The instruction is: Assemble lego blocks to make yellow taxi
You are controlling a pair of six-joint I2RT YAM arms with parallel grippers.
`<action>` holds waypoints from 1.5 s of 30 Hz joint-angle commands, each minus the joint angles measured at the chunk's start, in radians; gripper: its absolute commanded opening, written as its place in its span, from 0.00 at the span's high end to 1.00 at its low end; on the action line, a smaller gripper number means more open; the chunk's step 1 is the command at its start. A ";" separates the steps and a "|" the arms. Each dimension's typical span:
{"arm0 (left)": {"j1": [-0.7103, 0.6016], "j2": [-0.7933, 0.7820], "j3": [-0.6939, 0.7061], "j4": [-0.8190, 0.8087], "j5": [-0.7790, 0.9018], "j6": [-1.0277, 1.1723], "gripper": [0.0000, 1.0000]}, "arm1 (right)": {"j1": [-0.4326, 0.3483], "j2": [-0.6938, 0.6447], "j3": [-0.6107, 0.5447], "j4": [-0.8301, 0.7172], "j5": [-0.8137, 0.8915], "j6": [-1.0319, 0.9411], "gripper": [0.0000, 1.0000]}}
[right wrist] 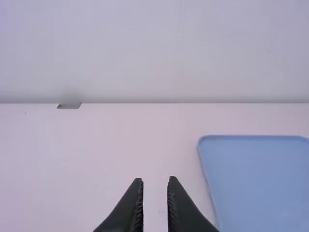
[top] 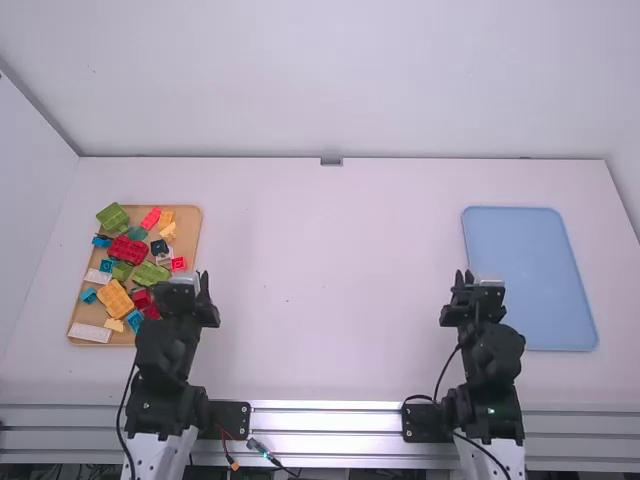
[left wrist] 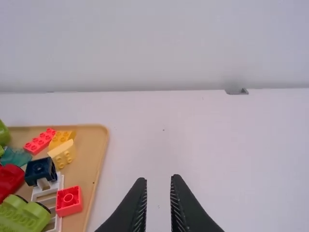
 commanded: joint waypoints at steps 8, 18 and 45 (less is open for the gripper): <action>0.008 0.163 0.189 -0.071 0.001 0.042 0.72 | 0.009 0.191 0.206 -0.039 0.003 -0.064 0.71; 0.023 0.397 0.420 -0.160 -0.076 -0.068 0.51 | 0.031 0.461 0.452 -0.103 0.009 -0.154 0.51; 0.677 1.254 0.961 -0.598 0.001 -0.230 0.07 | 0.060 1.035 0.965 -0.229 0.019 -0.308 0.07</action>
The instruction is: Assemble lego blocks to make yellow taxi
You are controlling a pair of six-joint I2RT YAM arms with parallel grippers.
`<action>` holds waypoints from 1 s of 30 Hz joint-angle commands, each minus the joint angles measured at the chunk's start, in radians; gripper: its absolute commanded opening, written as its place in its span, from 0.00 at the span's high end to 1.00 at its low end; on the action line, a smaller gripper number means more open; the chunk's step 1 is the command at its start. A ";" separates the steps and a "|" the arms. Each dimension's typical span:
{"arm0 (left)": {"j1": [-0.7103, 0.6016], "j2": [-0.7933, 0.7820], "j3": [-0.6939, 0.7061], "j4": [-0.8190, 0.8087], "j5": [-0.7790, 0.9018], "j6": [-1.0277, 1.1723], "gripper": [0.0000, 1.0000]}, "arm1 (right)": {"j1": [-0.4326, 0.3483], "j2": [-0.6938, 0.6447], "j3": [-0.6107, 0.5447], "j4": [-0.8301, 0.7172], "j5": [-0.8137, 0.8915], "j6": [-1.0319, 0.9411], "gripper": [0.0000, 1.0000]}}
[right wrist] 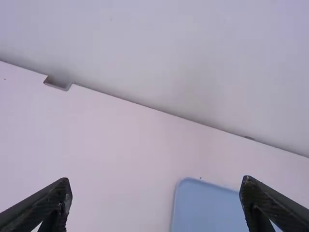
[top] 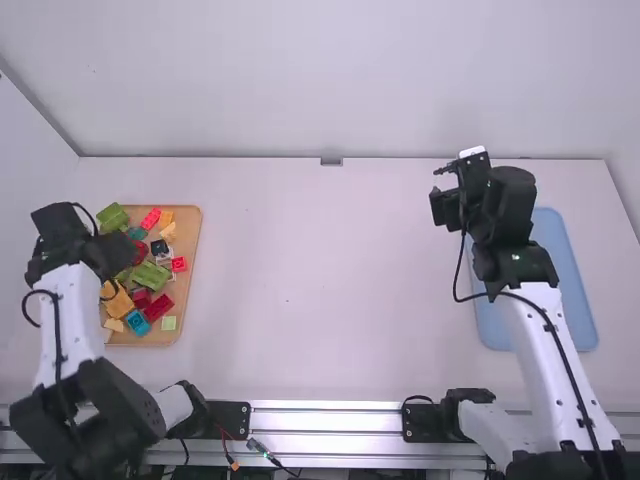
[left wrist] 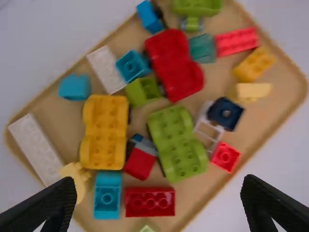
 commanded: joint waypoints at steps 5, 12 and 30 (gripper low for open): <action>0.123 0.225 0.117 -0.089 -0.031 0.074 0.03 | 0.008 0.072 0.096 -0.013 0.008 -0.028 0.03; 0.159 0.334 0.114 -0.090 -0.194 0.082 0.01 | 0.010 0.098 0.120 -0.017 0.008 -0.036 0.01; 0.155 0.344 -0.021 0.115 0.022 0.316 0.13 | 0.009 0.098 0.119 -0.023 0.008 -0.036 0.01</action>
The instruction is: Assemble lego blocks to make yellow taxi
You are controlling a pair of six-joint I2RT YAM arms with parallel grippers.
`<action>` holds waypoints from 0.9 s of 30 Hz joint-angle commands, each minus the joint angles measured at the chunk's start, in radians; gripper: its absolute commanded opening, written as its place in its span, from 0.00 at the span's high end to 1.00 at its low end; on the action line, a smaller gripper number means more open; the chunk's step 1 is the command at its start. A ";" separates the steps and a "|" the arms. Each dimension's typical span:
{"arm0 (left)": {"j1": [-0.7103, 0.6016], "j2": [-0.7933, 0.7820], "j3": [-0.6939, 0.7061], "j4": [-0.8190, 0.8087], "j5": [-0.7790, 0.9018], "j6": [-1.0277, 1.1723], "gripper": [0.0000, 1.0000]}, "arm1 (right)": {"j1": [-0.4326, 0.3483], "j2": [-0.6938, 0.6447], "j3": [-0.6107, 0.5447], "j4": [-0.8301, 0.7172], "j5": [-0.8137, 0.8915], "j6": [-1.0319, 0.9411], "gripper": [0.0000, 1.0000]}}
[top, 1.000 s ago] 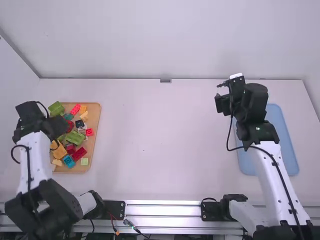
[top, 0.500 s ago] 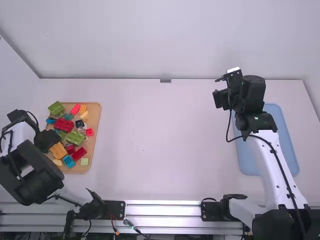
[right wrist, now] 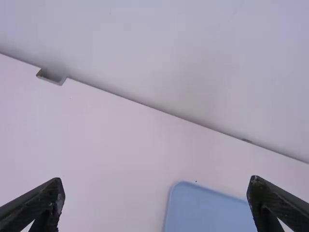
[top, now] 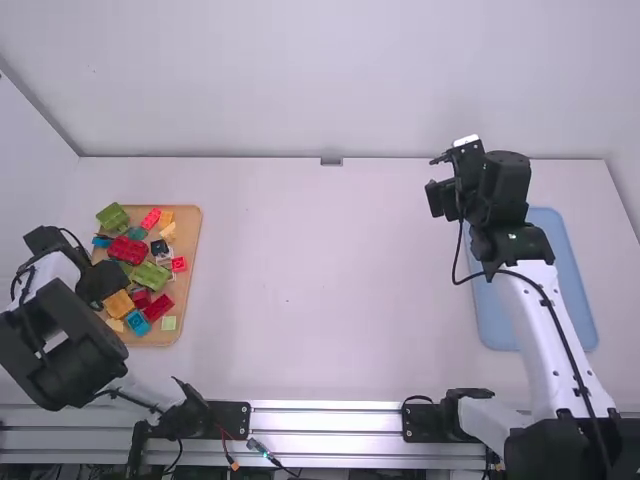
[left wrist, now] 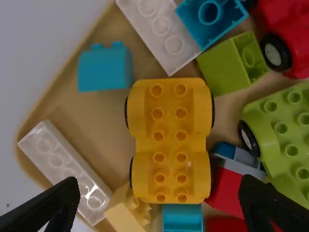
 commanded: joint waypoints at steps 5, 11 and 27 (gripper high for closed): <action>0.000 0.009 -0.061 0.038 0.031 0.020 0.18 | 0.006 0.006 0.042 -0.002 0.000 0.002 0.01; 0.011 0.014 -0.134 0.127 0.019 0.023 0.18 | 0.006 0.006 0.042 -0.001 0.000 0.002 0.01; 0.042 0.018 -0.173 0.180 0.107 0.054 0.16 | 0.006 0.006 0.042 -0.002 -0.007 0.003 0.01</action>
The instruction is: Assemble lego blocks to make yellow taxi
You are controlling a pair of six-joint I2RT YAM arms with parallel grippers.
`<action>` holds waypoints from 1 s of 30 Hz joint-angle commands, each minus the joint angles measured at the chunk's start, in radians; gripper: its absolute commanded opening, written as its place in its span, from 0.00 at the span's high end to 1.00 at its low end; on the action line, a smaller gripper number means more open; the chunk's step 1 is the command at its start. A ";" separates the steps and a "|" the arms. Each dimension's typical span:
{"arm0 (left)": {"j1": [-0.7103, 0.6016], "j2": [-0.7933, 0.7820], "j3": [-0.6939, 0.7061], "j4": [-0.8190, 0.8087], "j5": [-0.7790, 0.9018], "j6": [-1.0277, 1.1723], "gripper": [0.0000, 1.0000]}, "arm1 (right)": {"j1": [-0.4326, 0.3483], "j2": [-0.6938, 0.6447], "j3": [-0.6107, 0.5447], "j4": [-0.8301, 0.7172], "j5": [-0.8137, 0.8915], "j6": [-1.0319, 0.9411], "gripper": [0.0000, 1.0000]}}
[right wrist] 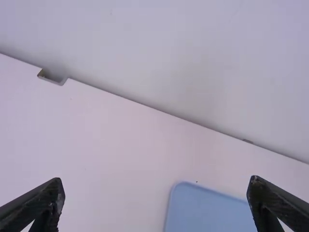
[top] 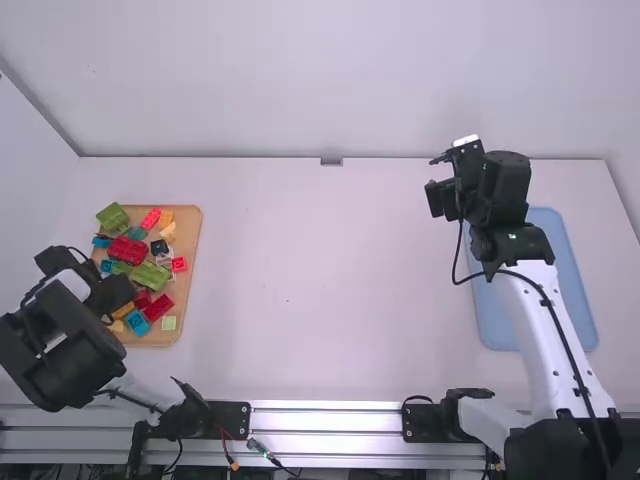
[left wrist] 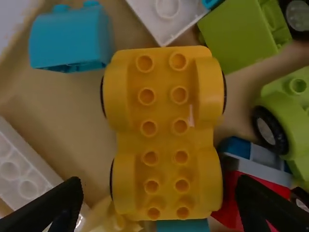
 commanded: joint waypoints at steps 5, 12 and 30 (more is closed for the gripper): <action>0.003 0.048 -0.013 -0.005 0.004 0.010 0.18 | 0.007 0.006 0.042 -0.002 -0.003 0.003 0.01; 0.003 0.096 -0.013 0.037 0.005 0.013 0.20 | 0.007 0.006 0.042 -0.001 -0.002 0.003 0.01; 0.002 0.097 0.000 0.066 0.007 0.045 0.25 | 0.007 0.006 0.042 0.002 -0.003 0.003 0.01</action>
